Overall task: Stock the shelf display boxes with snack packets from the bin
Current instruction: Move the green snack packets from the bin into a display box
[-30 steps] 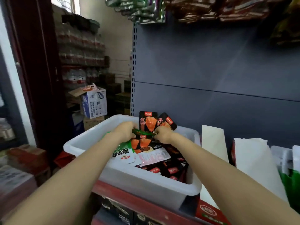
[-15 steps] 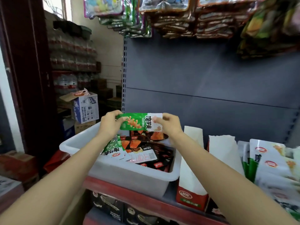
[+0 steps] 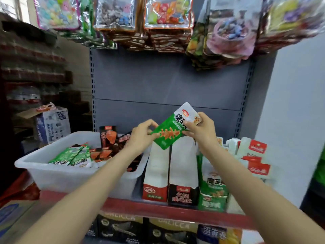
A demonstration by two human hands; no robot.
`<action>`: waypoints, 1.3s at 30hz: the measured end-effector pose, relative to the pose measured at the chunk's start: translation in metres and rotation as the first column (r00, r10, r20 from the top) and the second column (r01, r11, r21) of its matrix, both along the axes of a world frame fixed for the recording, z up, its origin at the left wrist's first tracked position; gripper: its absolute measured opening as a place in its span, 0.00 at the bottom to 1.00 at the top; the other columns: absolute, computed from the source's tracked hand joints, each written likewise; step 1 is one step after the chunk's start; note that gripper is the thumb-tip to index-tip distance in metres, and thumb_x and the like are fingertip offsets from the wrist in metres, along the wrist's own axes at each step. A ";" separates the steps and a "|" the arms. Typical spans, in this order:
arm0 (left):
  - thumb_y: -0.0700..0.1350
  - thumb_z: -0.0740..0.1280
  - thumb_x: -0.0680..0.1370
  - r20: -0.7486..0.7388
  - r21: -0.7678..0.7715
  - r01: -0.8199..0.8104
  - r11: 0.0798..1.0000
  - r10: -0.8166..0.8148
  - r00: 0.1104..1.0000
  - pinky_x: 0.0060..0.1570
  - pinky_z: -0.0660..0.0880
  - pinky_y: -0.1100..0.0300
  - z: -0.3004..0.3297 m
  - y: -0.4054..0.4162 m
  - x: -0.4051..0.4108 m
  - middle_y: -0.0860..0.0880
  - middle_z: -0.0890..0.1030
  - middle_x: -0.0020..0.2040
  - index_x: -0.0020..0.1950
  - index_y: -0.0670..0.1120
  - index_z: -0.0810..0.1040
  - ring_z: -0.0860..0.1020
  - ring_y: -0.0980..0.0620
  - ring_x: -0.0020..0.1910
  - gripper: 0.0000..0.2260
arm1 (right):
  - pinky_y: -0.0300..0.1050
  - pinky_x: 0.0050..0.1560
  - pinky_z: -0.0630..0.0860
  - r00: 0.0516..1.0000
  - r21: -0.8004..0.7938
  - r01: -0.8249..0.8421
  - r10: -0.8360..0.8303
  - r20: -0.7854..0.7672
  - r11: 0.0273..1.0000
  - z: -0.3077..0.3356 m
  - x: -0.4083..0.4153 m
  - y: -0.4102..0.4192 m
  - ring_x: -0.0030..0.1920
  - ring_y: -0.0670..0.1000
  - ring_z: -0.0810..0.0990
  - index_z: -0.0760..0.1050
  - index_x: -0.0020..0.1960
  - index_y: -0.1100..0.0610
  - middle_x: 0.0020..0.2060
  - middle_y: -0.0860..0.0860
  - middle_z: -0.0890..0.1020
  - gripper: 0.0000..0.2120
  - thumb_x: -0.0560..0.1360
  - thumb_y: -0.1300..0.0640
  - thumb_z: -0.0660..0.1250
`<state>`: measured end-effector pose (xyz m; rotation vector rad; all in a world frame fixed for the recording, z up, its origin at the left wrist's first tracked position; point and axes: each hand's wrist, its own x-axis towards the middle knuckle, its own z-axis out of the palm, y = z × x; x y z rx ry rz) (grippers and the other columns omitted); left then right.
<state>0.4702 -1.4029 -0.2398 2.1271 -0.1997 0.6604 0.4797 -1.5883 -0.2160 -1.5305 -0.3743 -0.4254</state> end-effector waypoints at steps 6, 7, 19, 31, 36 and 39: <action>0.40 0.71 0.73 0.027 0.113 0.081 0.990 -0.085 0.996 0.42 0.70 0.63 0.008 -0.083 0.000 0.48 0.82 0.40 0.47 0.44 0.79 0.78 0.51 0.40 0.04 | 0.49 0.41 0.82 0.967 -0.216 0.224 -0.190 0.168 0.950 0.009 -0.011 -0.067 0.46 0.56 0.82 0.72 0.44 0.58 0.40 0.54 0.81 0.07 0.72 0.65 0.69; 0.39 0.71 0.73 0.036 0.112 0.097 0.989 -0.102 0.994 0.37 0.69 0.66 0.009 -0.093 0.000 0.49 0.80 0.39 0.47 0.44 0.79 0.77 0.52 0.39 0.05 | 0.48 0.40 0.82 0.958 -0.236 0.256 -0.212 0.194 0.937 0.011 -0.012 -0.074 0.45 0.55 0.82 0.71 0.45 0.58 0.39 0.52 0.80 0.07 0.72 0.65 0.69; 0.41 0.69 0.75 0.028 0.073 0.167 0.983 -0.170 0.985 0.47 0.77 0.55 0.004 -0.129 0.000 0.51 0.81 0.43 0.51 0.49 0.73 0.79 0.52 0.44 0.08 | 0.40 0.44 0.67 0.929 -0.723 0.370 -0.249 0.274 0.584 0.004 -0.007 -0.103 0.51 0.56 0.77 0.72 0.59 0.59 0.53 0.56 0.80 0.13 0.75 0.60 0.66; 0.39 0.67 0.76 0.158 0.267 0.163 0.950 -0.210 0.965 0.44 0.79 0.48 0.006 -0.128 0.006 0.52 0.77 0.38 0.53 0.54 0.74 0.79 0.51 0.39 0.11 | 0.48 0.42 0.78 0.874 -0.685 0.484 -0.262 0.409 0.544 -0.008 -0.009 -0.115 0.41 0.53 0.81 0.76 0.53 0.55 0.40 0.53 0.83 0.08 0.77 0.63 0.60; 0.37 0.65 0.77 0.158 0.345 0.133 0.929 -0.198 0.967 0.48 0.77 0.49 -0.007 -0.123 0.005 0.51 0.78 0.44 0.51 0.50 0.80 0.77 0.52 0.44 0.09 | 0.51 0.44 0.78 0.885 -0.776 0.466 -0.227 0.407 0.425 -0.014 -0.010 -0.113 0.42 0.54 0.79 0.80 0.49 0.56 0.42 0.53 0.82 0.09 0.76 0.64 0.62; 0.39 0.65 0.78 0.112 0.449 0.155 0.880 -0.228 0.967 0.50 0.77 0.50 -0.011 -0.122 0.005 0.51 0.77 0.45 0.52 0.49 0.82 0.77 0.52 0.45 0.08 | 0.52 0.44 0.79 0.905 -0.840 0.422 -0.218 0.366 0.340 -0.016 -0.009 -0.111 0.43 0.55 0.80 0.81 0.48 0.55 0.44 0.53 0.83 0.10 0.77 0.64 0.62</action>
